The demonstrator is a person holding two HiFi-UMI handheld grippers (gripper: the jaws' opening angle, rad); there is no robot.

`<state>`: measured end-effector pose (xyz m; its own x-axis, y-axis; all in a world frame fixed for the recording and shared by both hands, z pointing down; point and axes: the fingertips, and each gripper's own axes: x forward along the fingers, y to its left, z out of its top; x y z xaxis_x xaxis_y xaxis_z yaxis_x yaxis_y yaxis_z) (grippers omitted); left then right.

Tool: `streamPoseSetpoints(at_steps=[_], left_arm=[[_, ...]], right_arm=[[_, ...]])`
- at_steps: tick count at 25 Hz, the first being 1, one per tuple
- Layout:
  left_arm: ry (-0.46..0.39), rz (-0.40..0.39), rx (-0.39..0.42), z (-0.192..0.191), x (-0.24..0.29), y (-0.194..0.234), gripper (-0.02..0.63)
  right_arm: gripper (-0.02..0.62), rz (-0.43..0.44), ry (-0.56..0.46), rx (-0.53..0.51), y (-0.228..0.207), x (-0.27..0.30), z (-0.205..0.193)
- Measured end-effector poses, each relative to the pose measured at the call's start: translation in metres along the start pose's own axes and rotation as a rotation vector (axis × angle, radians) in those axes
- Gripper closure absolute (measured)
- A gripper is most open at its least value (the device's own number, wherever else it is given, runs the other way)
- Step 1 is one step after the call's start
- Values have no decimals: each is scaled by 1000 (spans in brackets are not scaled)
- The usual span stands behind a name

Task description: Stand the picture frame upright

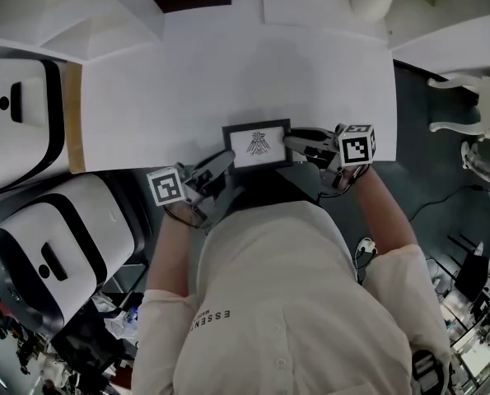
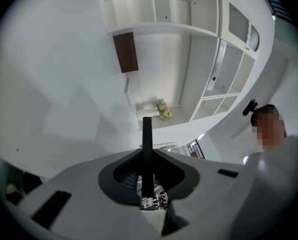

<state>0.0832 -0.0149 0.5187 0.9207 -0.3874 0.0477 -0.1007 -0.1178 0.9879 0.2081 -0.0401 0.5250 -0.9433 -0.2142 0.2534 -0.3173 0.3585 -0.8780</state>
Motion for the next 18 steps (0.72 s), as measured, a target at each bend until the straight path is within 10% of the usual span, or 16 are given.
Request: streamPoseSetpoints(at_steps=[7, 18], left_arm=[[-20, 6, 41, 54, -11, -1, 535], [75, 100, 350, 85, -32, -25, 534]], right_arm=[[497, 97, 11, -2, 6, 39, 50], [512, 110, 11, -126, 45, 61, 80]])
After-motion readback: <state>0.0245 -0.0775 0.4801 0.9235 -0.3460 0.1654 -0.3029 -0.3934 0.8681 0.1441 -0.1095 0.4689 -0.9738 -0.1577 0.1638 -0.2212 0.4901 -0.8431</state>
